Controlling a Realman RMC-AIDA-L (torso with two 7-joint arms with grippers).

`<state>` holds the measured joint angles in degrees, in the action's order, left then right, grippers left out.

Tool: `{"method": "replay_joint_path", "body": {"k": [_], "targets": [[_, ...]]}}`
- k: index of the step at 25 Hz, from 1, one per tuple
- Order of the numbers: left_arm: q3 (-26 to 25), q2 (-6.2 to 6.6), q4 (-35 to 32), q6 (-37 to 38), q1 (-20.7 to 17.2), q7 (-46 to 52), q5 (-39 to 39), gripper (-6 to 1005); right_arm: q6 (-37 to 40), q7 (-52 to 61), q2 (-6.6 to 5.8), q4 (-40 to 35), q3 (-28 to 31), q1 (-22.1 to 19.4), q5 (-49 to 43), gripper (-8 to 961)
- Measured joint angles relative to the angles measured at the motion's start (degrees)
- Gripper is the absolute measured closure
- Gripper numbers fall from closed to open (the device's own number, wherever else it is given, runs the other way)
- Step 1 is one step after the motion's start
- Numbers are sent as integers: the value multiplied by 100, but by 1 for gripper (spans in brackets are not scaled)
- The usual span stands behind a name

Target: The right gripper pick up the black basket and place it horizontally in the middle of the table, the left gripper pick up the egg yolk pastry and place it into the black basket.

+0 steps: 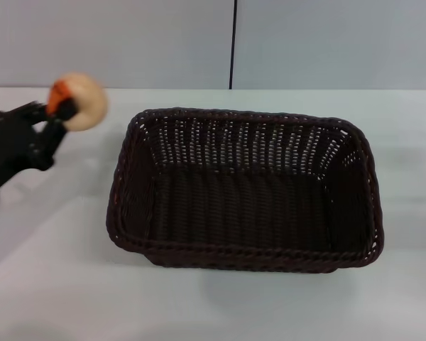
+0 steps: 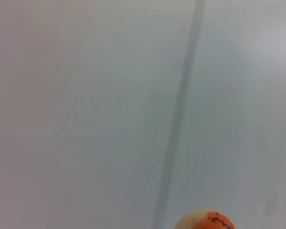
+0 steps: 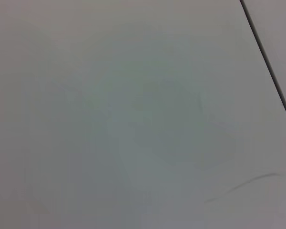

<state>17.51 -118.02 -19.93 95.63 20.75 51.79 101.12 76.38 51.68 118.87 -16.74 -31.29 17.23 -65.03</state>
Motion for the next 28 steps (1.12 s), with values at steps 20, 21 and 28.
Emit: {"method": "replay_joint_path", "body": {"k": [20, 21, 28], "targets": [[1617, -57, 377, -180, 528, 205, -35, 626, -34, -9, -5, 49, 0, 96, -27, 524], [1580, -55, 378, -161, 519, 203, -41, 601, -35, -9, -4, 49, 0, 96, -27, 524], [542, -37, 442, 62, 246, -113, -267, 378, -9, -9, -4, 48, 33, 83, -13, 524]]}}
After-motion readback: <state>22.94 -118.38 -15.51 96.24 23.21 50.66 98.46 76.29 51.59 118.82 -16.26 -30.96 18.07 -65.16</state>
